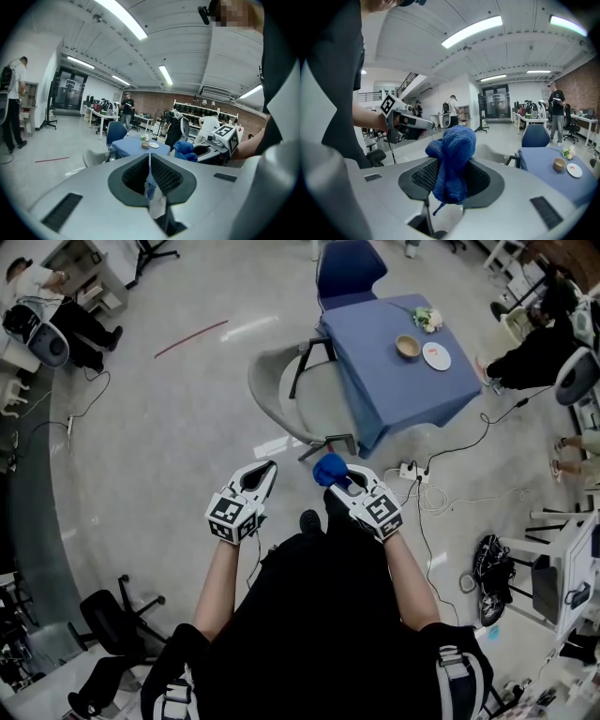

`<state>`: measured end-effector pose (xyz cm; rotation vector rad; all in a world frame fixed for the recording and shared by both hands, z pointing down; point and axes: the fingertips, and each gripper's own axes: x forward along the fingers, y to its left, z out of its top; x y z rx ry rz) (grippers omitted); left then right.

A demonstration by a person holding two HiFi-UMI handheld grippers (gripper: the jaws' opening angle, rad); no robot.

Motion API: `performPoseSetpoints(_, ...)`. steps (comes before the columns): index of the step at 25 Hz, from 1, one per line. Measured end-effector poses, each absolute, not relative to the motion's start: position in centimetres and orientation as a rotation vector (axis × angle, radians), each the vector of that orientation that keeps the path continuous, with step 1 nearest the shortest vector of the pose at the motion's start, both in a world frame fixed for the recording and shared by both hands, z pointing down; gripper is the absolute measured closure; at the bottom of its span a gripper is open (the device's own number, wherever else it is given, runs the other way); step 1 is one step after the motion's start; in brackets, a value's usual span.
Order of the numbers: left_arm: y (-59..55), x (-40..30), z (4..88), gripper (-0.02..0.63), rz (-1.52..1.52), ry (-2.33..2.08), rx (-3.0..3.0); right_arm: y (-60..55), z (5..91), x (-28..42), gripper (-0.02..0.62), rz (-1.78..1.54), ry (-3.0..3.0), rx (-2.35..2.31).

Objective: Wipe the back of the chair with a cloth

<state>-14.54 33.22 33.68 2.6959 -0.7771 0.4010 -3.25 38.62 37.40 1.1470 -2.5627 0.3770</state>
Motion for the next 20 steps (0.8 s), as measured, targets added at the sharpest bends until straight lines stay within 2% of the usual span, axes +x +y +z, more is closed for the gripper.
performPoseSetpoints(20, 20.6, -13.6, 34.2, 0.572, 0.406, -0.912, 2.625, 25.1, 38.6, -2.1, 0.43, 0.389, -2.601, 0.993)
